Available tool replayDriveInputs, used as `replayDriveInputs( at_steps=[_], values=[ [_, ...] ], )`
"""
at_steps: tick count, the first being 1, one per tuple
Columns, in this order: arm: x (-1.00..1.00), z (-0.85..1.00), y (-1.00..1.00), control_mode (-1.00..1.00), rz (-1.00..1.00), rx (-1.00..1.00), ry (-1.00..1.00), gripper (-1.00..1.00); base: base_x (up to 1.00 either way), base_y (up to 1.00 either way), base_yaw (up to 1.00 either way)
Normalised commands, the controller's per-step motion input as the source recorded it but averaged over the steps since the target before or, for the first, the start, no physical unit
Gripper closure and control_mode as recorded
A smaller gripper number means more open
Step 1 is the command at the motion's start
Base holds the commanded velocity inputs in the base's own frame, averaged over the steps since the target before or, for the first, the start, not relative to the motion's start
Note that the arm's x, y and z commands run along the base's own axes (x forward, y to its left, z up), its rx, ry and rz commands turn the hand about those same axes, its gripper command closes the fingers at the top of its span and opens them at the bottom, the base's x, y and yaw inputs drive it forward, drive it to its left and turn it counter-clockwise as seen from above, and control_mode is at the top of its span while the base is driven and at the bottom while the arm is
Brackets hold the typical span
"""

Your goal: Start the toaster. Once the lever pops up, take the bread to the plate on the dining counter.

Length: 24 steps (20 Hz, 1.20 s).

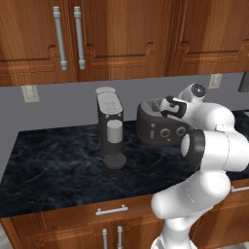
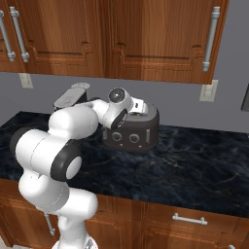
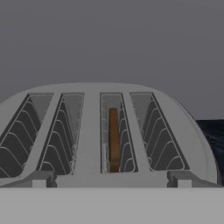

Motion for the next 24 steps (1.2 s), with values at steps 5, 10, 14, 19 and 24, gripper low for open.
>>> replayDriveInputs(
  at_steps=[5,10,14,19,24],
  values=[
    [0.0,0.0,0.0,-1.0,0.0,0.0,0.0,-1.0,0.0,0.0,0.0],
    [0.0,0.0,0.0,-1.0,0.0,0.0,0.0,-1.0,0.0,0.0,0.0],
    [0.0,0.0,0.0,-1.0,0.0,0.0,0.0,-1.0,0.0,0.0,0.0],
    [0.0,0.0,0.0,-1.0,0.0,0.0,0.0,-1.0,0.0,0.0,0.0],
    [0.0,0.0,0.0,-1.0,0.0,0.0,0.0,-1.0,0.0,0.0,0.0]
  ],
)
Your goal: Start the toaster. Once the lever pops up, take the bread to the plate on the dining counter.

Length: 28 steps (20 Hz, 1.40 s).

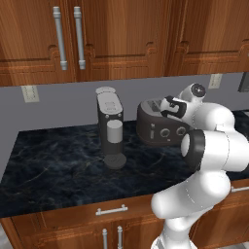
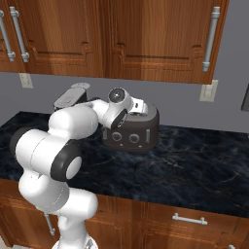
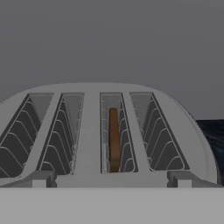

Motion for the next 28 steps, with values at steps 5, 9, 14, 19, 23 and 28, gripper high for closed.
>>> replayDriveInputs(
  at_steps=[5,9,14,19,23,28],
  values=[
    [0.0,0.0,0.0,-1.0,0.0,0.0,0.0,-1.0,0.0,0.0,0.0],
    [0.0,0.0,0.0,-1.0,0.0,0.0,0.0,-1.0,0.0,0.0,0.0],
    [0.0,0.0,0.0,-1.0,0.0,0.0,0.0,-1.0,0.0,0.0,0.0],
    [0.0,0.0,0.0,-1.0,0.0,0.0,0.0,-1.0,0.0,0.0,0.0],
    [0.0,0.0,0.0,-1.0,0.0,0.0,0.0,-1.0,0.0,0.0,0.0],
    [0.0,0.0,0.0,-1.0,0.0,0.0,0.0,-1.0,0.0,0.0,0.0]
  ],
)
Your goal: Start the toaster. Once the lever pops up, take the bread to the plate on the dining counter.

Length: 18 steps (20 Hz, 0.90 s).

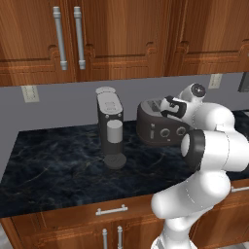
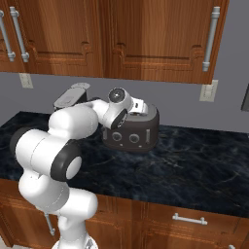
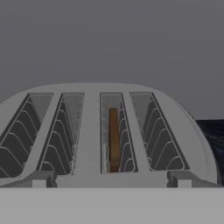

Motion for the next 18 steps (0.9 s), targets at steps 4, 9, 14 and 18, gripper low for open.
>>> replayDriveInputs(
  at_steps=[4,9,14,18],
  values=[
    [0.0,0.0,0.0,-1.0,0.0,0.0,0.0,-1.0,0.0,0.0,0.0],
    [0.0,0.0,0.0,-1.0,0.0,0.0,0.0,-1.0,0.0,0.0,0.0],
    [0.0,0.0,0.0,-1.0,0.0,0.0,0.0,-1.0,0.0,0.0,0.0],
    [0.0,0.0,0.0,-1.0,0.0,0.0,0.0,-1.0,0.0,0.0,0.0]
  ],
)
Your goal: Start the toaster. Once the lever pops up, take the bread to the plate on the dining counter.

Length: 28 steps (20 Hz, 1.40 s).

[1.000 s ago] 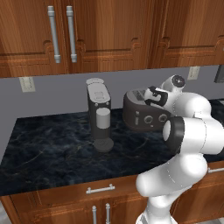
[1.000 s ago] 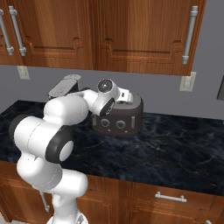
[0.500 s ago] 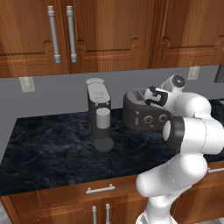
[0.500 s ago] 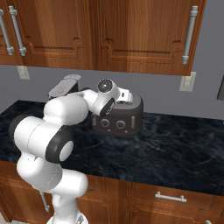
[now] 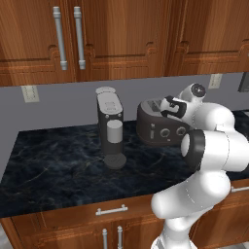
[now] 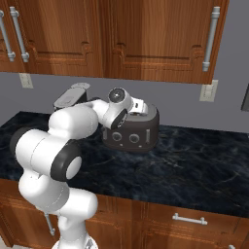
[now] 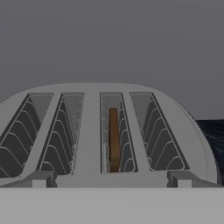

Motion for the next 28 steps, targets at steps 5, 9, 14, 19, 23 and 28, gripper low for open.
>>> replayDriveInputs(
  at_steps=[5,9,14,19,23,28],
  values=[
    [0.0,0.0,0.0,-1.0,0.0,0.0,0.0,-1.0,0.0,0.0,0.0],
    [0.0,0.0,0.0,-1.0,0.0,0.0,0.0,-1.0,0.0,0.0,0.0],
    [0.0,0.0,0.0,-1.0,0.0,0.0,0.0,-1.0,0.0,0.0,0.0],
    [0.0,0.0,0.0,-1.0,0.0,0.0,0.0,-1.0,0.0,0.0,0.0],
    [0.0,0.0,0.0,-1.0,0.0,0.0,0.0,-1.0,0.0,0.0,0.0],
    [0.0,0.0,0.0,-1.0,0.0,0.0,0.0,-1.0,0.0,0.0,0.0]
  ],
)
